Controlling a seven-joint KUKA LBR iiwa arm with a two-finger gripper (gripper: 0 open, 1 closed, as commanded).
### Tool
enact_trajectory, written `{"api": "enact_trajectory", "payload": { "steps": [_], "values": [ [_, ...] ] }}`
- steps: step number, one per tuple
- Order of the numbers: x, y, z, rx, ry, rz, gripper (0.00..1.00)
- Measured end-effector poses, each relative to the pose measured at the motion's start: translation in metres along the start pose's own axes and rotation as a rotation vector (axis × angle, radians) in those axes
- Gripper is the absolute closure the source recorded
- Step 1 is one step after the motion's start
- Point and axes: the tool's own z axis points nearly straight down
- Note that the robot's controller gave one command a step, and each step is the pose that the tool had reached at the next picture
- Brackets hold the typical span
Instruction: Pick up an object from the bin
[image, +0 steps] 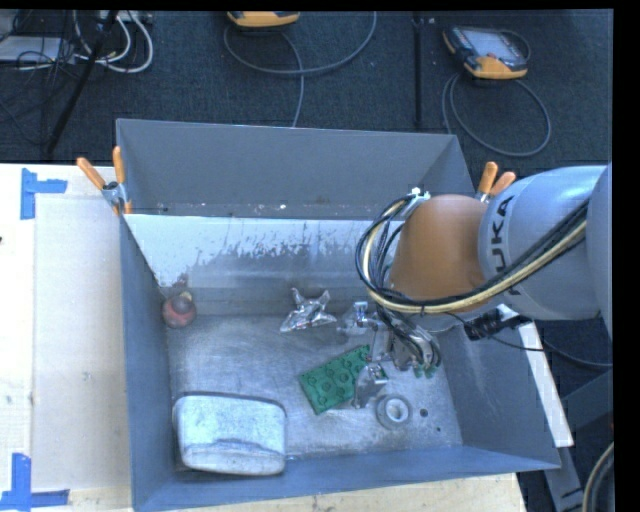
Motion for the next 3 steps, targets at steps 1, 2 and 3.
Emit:
{"api": "enact_trajectory", "payload": {
  "steps": [1, 2, 3],
  "values": [
    [-0.0034, -0.0011, 0.0315, -0.001, -0.002, 0.021, 0.0],
    [-0.0044, -0.0012, 0.0298, -0.001, -0.002, 0.02, 0.0],
    [-0.005, -0.001, 0.0281, -0.001, -0.001, 0.019, 1.0]
  ]
}}
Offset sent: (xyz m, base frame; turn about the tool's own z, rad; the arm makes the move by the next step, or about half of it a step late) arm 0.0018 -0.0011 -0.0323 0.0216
